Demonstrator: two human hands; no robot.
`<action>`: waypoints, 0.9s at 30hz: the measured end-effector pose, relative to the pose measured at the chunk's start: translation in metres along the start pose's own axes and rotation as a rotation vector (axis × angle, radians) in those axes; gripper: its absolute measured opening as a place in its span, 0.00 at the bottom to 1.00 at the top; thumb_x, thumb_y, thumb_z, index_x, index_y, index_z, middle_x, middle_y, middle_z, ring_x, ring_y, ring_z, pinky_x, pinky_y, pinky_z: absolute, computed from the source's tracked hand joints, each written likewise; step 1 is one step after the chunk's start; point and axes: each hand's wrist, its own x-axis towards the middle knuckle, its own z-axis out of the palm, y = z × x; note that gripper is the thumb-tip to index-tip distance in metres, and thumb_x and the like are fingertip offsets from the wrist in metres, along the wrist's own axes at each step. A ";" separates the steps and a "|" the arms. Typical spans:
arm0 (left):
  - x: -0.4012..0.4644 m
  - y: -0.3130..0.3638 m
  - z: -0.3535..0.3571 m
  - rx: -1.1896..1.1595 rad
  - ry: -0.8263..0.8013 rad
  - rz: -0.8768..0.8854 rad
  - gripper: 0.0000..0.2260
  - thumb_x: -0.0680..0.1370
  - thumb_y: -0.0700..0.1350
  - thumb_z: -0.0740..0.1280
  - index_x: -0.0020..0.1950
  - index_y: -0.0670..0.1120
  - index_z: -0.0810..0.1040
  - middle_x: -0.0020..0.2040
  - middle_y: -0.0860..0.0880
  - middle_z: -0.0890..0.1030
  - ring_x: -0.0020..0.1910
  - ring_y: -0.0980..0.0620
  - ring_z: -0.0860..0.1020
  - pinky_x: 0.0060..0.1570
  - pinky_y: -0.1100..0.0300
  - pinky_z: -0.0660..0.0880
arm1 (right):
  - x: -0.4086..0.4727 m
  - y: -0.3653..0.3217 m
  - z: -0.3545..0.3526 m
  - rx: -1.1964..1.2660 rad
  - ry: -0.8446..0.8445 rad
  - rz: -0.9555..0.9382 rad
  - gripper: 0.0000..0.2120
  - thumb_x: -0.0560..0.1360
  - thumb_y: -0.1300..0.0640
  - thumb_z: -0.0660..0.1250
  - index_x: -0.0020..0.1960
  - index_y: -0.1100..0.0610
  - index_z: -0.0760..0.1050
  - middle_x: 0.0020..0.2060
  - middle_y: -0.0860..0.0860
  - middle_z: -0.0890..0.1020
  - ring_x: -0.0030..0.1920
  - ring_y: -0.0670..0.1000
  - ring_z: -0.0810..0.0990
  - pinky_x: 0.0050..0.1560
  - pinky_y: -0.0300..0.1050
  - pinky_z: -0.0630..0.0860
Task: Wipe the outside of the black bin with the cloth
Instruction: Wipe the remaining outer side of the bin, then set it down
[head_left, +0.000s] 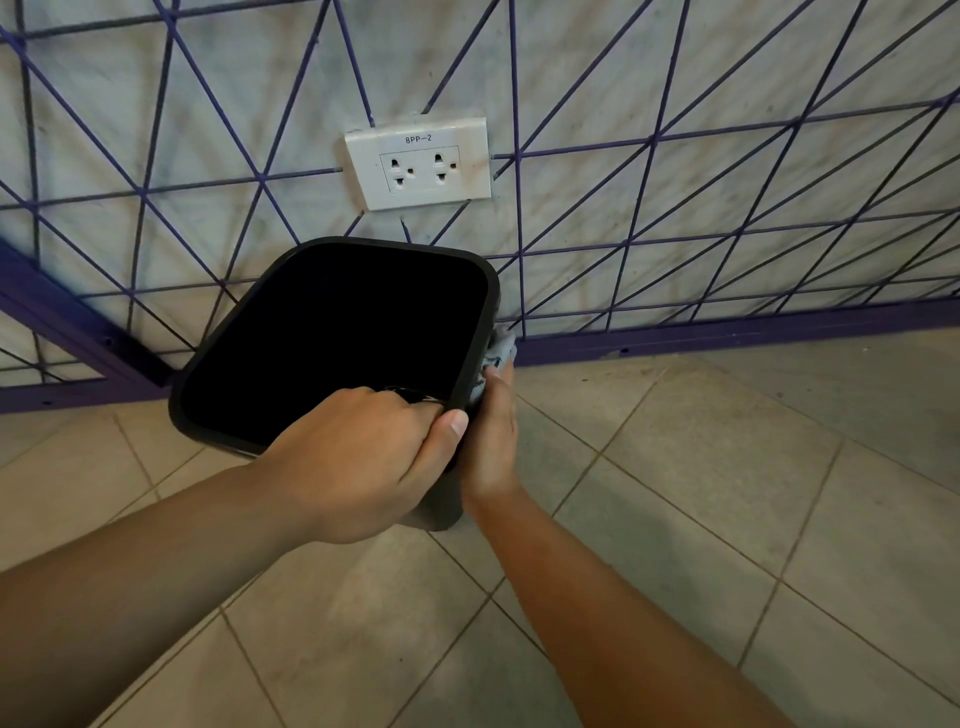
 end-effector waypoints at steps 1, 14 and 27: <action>0.000 0.000 0.000 0.005 -0.008 0.004 0.18 0.81 0.56 0.44 0.34 0.57 0.62 0.27 0.54 0.68 0.27 0.56 0.70 0.30 0.66 0.60 | -0.007 -0.006 0.002 -0.015 -0.008 -0.034 0.41 0.78 0.31 0.53 0.88 0.42 0.63 0.86 0.49 0.68 0.88 0.51 0.63 0.90 0.59 0.57; 0.003 -0.002 -0.002 0.039 -0.011 -0.001 0.19 0.79 0.59 0.41 0.34 0.55 0.63 0.28 0.54 0.69 0.28 0.55 0.69 0.31 0.62 0.59 | 0.029 0.051 -0.003 0.097 0.048 0.063 0.52 0.69 0.12 0.57 0.85 0.40 0.69 0.84 0.51 0.73 0.86 0.56 0.67 0.89 0.69 0.55; 0.001 -0.003 0.000 -0.008 0.006 0.007 0.20 0.79 0.59 0.40 0.35 0.56 0.64 0.29 0.53 0.70 0.29 0.54 0.71 0.31 0.66 0.60 | 0.009 -0.002 0.000 0.168 0.044 0.131 0.38 0.80 0.29 0.62 0.85 0.45 0.70 0.83 0.49 0.73 0.85 0.52 0.70 0.87 0.56 0.64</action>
